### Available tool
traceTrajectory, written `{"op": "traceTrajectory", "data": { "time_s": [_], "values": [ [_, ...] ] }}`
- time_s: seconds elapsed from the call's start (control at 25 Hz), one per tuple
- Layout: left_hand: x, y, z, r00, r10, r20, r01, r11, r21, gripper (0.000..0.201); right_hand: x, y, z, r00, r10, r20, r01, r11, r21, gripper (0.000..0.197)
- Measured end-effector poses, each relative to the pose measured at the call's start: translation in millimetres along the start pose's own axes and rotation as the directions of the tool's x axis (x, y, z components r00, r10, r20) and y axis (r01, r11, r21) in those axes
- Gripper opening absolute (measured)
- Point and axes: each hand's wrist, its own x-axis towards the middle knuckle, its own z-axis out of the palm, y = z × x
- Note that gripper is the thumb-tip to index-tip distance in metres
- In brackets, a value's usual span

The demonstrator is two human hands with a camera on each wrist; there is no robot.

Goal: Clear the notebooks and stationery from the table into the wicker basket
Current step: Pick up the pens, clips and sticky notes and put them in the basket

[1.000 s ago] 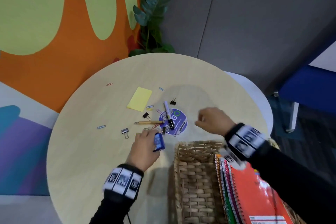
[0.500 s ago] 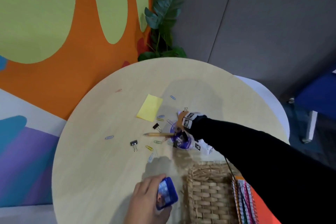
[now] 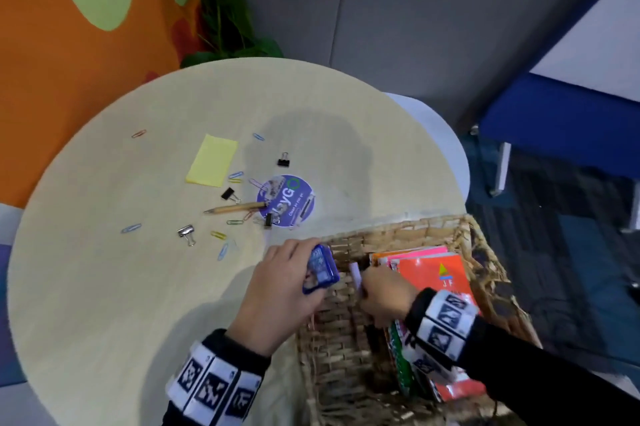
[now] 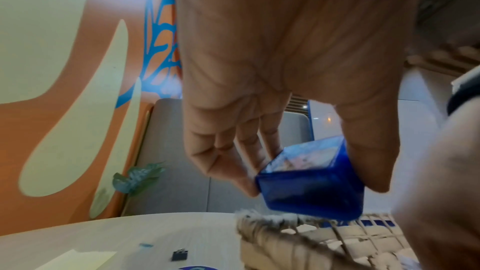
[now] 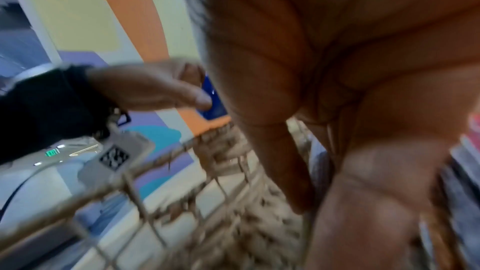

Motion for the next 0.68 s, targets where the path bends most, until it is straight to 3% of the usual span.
{"op": "traceTrajectory", "data": {
  "time_s": [0.16, 0.24, 0.4, 0.56, 0.68],
  "values": [
    [4.5, 18.2, 5.6, 0.991, 0.007, 0.132, -0.031, 0.982, 0.188, 0.069, 21.5, -5.4, 32.2, 0.999, 0.025, -0.034, -0.028, 0.997, -0.067, 0.037],
    [7.5, 25.2, 9.0, 0.983, -0.003, 0.182, -0.047, 0.963, 0.267, 0.069, 25.1, -9.1, 33.6, 0.998, 0.001, -0.070, -0.005, 0.998, -0.057, 0.036],
    [17.9, 39.7, 29.7, 0.963, -0.061, 0.262, -0.067, 0.889, 0.453, 0.062, -17.1, 7.9, 13.5, 0.989, 0.018, -0.145, 0.003, 0.989, 0.145, 0.023],
    [37.2, 53.1, 48.8, 0.848, -0.228, 0.479, -0.064, 0.853, 0.518, 0.011, -78.7, 55.6, 14.4, 0.956, 0.114, -0.270, 0.009, 0.910, 0.415, 0.047],
    [47.1, 56.0, 63.0, 0.779, -0.348, 0.522, 0.012, 0.840, 0.542, 0.017, -112.3, 71.4, 25.5, 0.953, 0.180, -0.245, 0.014, 0.779, 0.627, 0.033]
  ]
}}
